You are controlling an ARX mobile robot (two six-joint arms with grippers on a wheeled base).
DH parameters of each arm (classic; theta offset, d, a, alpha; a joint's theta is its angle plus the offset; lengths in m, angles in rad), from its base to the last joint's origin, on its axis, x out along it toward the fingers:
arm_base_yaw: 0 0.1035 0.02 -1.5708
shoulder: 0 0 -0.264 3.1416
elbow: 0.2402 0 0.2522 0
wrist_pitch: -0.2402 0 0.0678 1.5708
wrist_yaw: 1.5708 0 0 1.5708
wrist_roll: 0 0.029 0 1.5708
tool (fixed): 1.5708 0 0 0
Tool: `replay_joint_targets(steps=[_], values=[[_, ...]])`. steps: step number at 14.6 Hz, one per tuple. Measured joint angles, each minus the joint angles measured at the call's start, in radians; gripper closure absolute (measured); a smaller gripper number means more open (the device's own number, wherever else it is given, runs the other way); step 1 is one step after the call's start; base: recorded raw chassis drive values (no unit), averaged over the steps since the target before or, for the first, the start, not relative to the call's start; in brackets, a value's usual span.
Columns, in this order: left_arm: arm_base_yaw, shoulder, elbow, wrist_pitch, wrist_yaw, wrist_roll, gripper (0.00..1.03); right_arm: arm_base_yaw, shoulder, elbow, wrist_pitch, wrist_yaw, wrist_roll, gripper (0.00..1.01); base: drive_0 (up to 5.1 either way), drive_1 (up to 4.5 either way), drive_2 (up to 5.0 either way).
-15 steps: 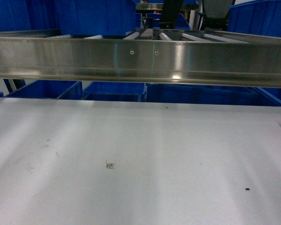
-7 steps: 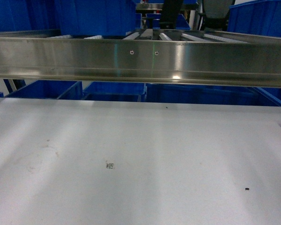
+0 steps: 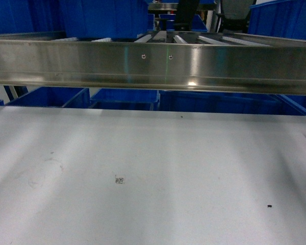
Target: Place magnetic block on left shelf second layer
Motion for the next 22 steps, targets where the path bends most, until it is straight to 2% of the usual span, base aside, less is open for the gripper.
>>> replay_joint_targets(steps=[4, 5, 7, 15, 22], values=[[0.0, 0.0, 0.0, 0.0, 0.0, 0.0, 0.05, -0.024, 0.065, 0.008, -0.006, -0.005, 0.005, 0.03, 0.0, 0.0, 0.0], [0.0, 0.0, 0.0, 0.0, 0.0, 0.0, 0.05, -0.052, 0.144, 0.035, -0.02, 0.001, 0.005, 0.03, 0.0, 0.0, 0.0], [0.0, 0.0, 0.0, 0.0, 0.0, 0.0, 0.05, -0.071, 0.25, 0.071, -0.064, 0.008, -0.003, 0.03, 0.0, 0.0, 0.0], [0.0, 0.0, 0.0, 0.0, 0.0, 0.0, 0.05, -0.074, 0.279, 0.11, -0.048, -0.008, -0.039, 0.03, 0.0, 0.0, 0.0], [0.0, 0.0, 0.0, 0.0, 0.0, 0.0, 0.05, -0.077, 0.386, 0.124, -0.064, 0.016, -0.05, 0.03, 0.0, 0.0, 0.0]])
